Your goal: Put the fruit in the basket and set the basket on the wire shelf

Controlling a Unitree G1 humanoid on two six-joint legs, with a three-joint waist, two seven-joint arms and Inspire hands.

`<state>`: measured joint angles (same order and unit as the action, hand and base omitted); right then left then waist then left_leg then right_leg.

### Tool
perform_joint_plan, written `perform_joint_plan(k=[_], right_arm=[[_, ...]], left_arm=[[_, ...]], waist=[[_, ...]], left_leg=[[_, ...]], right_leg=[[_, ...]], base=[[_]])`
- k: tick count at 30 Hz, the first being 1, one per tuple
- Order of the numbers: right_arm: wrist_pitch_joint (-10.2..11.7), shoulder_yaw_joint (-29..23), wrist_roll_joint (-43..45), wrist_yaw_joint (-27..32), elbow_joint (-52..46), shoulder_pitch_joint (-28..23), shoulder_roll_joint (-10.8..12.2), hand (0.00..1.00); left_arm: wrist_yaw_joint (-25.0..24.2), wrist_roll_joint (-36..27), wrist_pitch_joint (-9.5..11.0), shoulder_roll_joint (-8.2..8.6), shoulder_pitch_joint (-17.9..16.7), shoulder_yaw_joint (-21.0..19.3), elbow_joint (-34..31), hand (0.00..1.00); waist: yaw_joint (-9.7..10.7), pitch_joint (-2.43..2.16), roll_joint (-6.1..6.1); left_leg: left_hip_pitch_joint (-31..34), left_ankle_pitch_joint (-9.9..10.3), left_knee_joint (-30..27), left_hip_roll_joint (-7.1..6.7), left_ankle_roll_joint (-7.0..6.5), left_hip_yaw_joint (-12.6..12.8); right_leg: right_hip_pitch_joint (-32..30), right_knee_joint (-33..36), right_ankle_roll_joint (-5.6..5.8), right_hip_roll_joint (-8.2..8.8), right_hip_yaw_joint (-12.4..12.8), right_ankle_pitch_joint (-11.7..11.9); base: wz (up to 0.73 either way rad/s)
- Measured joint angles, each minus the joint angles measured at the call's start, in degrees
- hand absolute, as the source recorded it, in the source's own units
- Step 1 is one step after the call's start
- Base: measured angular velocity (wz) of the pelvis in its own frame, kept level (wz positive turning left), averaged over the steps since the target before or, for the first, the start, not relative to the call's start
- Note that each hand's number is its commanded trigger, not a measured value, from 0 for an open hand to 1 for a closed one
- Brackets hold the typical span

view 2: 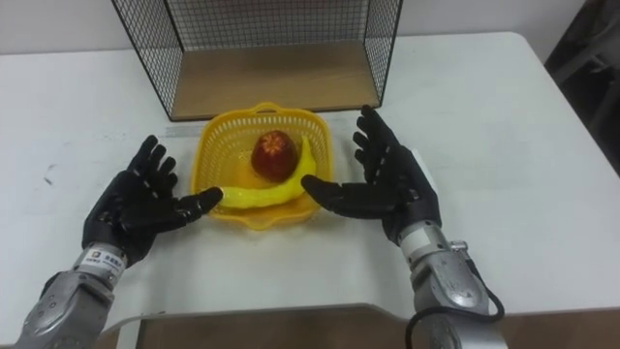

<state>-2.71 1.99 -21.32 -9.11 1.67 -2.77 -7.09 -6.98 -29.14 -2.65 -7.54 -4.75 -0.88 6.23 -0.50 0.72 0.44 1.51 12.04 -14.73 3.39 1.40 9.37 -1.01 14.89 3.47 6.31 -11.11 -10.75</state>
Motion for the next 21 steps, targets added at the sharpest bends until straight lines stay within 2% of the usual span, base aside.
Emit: perform_joint_plan(k=[16,21], right_arm=[[0.0,1.5,-1.4,-0.3,2.2,1.3,0.1,0.0],[0.0,3.6,-1.4,-0.6,2.2,1.3,0.1,0.0]], left_arm=[[0.0,0.0,0.3,-0.01,0.4,1.0,0.7,0.0],[0.0,0.1,0.4,-0.03,0.4,1.4,0.7,0.0]], waist=[[0.1,0.19,0.49],[0.2,0.2,0.47]], left_leg=[[-0.3,0.0,-0.1,-0.01,0.01,0.0],[-0.3,0.0,-0.1,-0.02,0.01,0.0]], right_leg=[[0.3,-0.1,0.0,0.01,0.0,0.0],[0.3,-0.1,0.0,0.01,0.1,0.0]], base=[[0.0],[0.0]])
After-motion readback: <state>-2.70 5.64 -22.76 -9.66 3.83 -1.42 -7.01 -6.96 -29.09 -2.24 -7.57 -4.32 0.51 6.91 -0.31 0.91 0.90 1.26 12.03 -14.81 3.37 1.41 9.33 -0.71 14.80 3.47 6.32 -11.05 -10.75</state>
